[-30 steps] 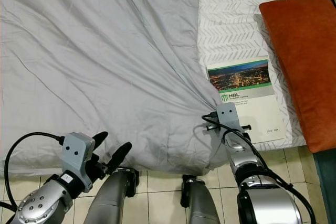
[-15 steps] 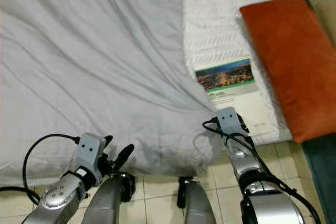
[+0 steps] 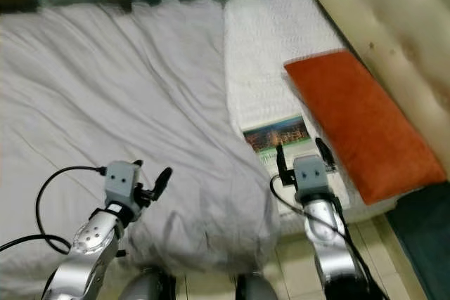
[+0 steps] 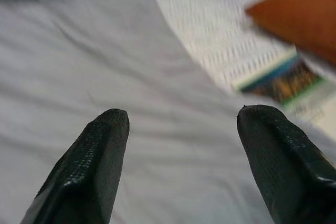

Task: Clean up the room

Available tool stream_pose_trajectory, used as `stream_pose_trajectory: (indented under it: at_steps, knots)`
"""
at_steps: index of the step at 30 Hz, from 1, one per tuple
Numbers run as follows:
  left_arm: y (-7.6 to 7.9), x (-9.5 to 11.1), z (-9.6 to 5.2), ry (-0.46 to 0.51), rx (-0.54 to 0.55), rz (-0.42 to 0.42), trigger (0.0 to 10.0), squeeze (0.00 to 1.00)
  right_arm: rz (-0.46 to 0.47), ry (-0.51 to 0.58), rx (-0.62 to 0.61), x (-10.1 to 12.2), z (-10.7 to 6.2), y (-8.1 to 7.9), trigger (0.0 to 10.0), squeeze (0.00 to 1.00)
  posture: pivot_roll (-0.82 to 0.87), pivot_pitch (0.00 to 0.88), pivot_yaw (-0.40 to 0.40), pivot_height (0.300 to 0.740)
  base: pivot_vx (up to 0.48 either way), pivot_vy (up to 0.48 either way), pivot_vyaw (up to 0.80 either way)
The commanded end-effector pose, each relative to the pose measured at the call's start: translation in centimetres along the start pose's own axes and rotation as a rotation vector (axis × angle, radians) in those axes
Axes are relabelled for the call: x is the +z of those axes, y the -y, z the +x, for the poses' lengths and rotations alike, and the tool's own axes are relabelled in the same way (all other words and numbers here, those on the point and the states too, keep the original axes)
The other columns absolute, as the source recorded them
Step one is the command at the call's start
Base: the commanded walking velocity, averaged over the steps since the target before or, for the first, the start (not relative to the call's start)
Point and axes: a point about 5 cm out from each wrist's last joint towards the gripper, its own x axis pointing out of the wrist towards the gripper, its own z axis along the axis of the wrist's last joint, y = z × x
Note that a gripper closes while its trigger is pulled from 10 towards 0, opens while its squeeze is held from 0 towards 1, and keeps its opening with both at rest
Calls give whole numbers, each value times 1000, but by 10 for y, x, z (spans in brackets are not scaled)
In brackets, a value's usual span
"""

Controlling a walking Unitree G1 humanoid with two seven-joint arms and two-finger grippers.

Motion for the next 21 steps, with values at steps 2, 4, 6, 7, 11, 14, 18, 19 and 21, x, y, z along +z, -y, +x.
stream_pose_trajectory:
  at_steps: [2,4,6,7,11,14,18,19,21]
  knots:
    - [-6,-8,-8,-12,45,-11,10000,0,-14,-79,-50,-15,-30,11,10000,0,-45,0,3,740,0,0,0]
    - [-7,-10,-11,-10,62,-18,10000,0,-7,-118,-68,-21,-38,15,10000,0,-50,0,10,740,0,0,0]
    - [-8,-14,-16,-18,82,-29,10000,0,-5,-158,-95,-27,-47,21,10000,0,-56,0,20,740,0,0,0]
    - [-11,-26,-22,-49,122,-35,10000,0,-5,-223,-123,-37,-58,28,10000,0,-66,0,28,740,0,0,0]
    - [-1,-36,-16,-74,114,-52,10000,0,50,-280,-106,-43,-61,22,10000,0,-79,0,27,740,0,0,0]
    - [9,-32,-11,-65,70,-36,10000,0,65,-297,-49,-44,-57,12,10000,0,-86,0,33,740,0,0,0]
    - [10,-29,-8,-60,67,-42,10000,0,75,-325,-35,-46,-52,11,10000,0,-87,0,33,740,0,-240,-555]
    - [10,-30,-8,-60,67,-45,10000,0,75,-327,-32,-46,-51,11,10000,0,-87,0,33,740,0,-480,-763]
    - [10,-30,-8,-60,67,-45,10000,0,75,-327,-32,-46,-51,11,10000,0,-87,0,33,740,0,-480,-763]
